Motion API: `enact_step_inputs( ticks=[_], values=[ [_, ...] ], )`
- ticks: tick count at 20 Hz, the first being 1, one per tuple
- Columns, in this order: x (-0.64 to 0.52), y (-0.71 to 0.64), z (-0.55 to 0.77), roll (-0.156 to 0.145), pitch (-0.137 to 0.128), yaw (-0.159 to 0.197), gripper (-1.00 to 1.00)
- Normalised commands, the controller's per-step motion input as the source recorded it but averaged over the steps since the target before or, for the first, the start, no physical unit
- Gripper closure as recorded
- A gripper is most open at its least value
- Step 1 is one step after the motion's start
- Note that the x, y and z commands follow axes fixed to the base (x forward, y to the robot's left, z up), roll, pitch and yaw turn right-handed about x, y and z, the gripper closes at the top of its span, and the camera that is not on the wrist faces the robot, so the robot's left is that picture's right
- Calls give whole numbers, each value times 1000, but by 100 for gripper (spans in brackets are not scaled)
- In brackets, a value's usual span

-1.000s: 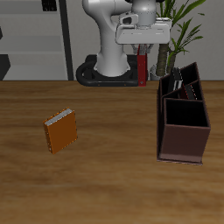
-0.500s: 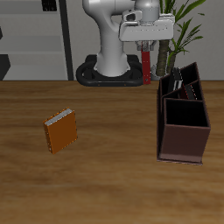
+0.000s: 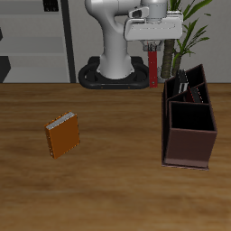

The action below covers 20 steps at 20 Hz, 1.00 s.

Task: Place the left red book into the left desk caddy's back compartment and place the striped book into the left desk caddy's left compartment and place the right red book into the left desk caddy's front compartment

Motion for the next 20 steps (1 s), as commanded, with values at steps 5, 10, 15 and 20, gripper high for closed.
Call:
enact_step_inputs(
  ticks=[5, 10, 15, 20],
  values=[
    [378, 158, 118, -11, -8, 1, 100],
    [280, 29, 112, -34, 27, -56, 100],
    [165, 114, 109, -18, -14, -12, 100],
    [146, 121, 114, -2, 0, -23, 100]
  ],
)
